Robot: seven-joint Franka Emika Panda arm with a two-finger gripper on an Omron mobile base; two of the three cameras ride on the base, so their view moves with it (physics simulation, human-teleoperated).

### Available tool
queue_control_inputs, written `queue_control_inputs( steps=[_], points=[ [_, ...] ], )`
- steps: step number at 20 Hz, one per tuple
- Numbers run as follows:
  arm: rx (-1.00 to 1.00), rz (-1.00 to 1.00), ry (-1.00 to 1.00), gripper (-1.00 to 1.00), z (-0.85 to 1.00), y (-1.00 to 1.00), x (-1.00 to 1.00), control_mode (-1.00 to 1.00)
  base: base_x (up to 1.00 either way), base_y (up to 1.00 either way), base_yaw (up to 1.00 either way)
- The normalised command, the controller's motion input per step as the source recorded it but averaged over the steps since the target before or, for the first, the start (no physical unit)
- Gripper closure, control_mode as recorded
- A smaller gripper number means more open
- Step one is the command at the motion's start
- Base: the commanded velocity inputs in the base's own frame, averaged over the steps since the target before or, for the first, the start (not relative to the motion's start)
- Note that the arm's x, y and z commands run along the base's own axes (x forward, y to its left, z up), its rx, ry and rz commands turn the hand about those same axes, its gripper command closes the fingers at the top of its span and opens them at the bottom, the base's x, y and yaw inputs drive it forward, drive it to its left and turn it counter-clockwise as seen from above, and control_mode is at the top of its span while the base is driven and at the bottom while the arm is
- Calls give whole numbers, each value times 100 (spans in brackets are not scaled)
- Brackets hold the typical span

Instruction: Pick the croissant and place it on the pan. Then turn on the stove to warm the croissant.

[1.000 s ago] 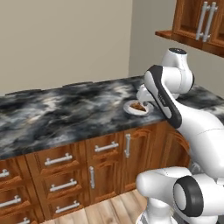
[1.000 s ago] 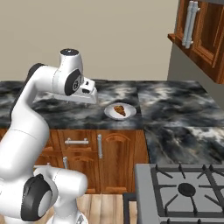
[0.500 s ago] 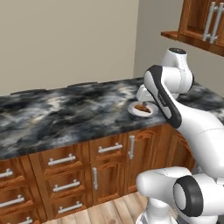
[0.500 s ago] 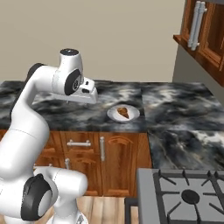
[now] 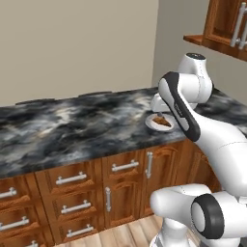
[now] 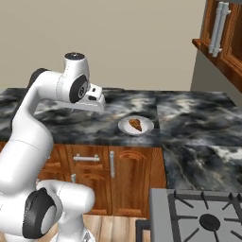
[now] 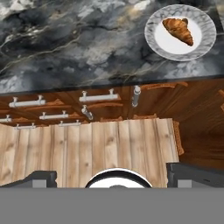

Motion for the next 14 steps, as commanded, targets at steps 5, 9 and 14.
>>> queue_control_inputs(
  steps=[5, 9, 14],
  points=[
    [0, 0, 0, -100, 0, 0, 0, 100, 32, 0, 5],
    [0, 0, 0, -100, 0, 0, 0, 100, 34, 0, 1],
    [0, 0, 0, -100, 0, 0, 0, 100, 40, 0, 0]
  ],
)
